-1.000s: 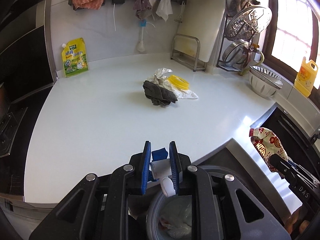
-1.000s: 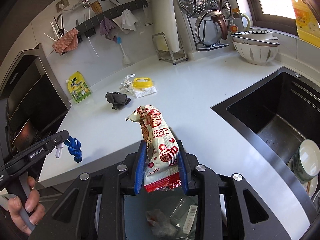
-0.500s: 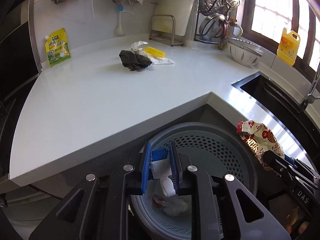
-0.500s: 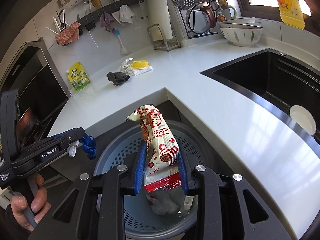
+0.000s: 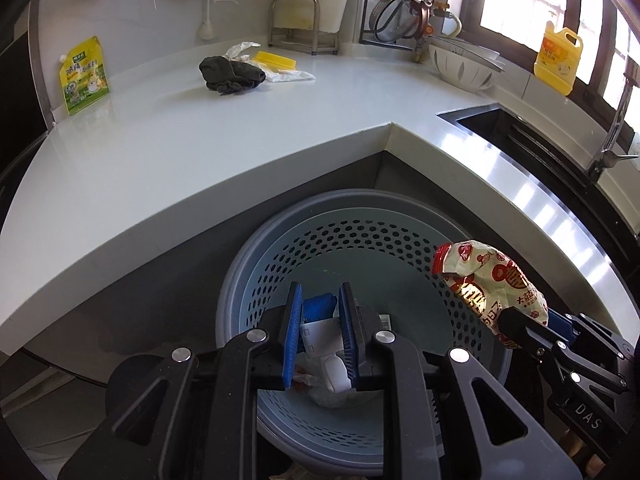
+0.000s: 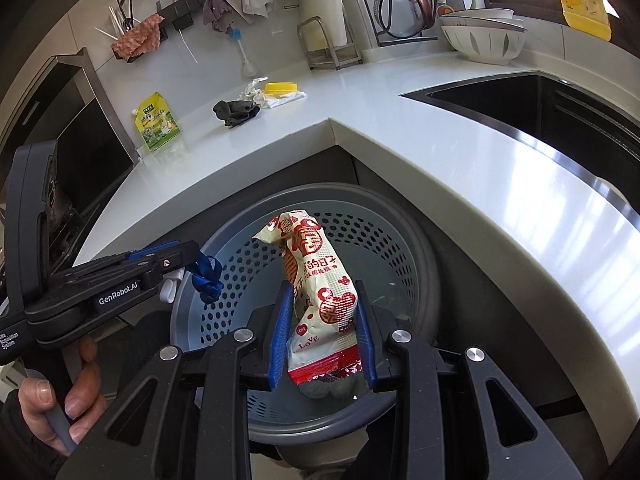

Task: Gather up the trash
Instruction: 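Open both tools to drop the strap and wrapper into the basket, then move both open tools back over the counter toward the cloth and lid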

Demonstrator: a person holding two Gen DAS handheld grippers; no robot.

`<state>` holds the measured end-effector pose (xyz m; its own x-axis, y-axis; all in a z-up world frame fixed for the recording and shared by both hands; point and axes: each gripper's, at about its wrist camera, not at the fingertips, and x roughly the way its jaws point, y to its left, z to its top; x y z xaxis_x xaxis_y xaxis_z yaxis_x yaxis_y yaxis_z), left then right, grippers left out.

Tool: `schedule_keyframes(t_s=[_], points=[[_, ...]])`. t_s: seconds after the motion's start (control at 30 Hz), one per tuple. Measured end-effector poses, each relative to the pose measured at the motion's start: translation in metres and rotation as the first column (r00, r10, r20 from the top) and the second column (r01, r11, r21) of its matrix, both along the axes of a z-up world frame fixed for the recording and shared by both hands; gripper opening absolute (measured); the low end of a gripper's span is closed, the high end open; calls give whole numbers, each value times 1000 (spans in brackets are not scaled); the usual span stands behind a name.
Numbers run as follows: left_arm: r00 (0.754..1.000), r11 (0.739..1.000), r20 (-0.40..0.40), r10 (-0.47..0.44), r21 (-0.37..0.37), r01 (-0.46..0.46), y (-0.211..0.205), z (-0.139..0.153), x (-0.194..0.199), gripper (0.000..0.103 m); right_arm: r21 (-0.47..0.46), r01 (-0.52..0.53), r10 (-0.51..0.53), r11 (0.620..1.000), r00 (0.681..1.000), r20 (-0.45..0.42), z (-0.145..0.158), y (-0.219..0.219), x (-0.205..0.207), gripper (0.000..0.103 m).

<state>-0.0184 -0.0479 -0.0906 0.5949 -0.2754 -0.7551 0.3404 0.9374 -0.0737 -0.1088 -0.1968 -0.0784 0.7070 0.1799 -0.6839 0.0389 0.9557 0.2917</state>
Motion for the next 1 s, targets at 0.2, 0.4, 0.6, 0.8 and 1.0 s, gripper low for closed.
schedule_keyframes(t_s=[0.2,0.4,0.6,0.8,1.0], points=[[1000,1000,-20,-3,10,3,2,-7,3,19,5,-1,1,1000,1000,-16,-7,2,4,29],[999,1000,-40,2,12,-2,3,-14,5,26,18,0,0,1000,999,-43,-16,-1,9,30],[999,1000,-36,27,16,-27,8,-13,8,54,26,13,-12,1000,999,-38,-16,-6,9,36],[998,999,-42,44,22,-43,10,-14,9,60,35,23,-22,999,999,-32,-15,-9,8,37],[998,998,-32,57,32,-56,14,-12,8,63,37,10,-9,999,1000,-28,-14,-7,7,39]])
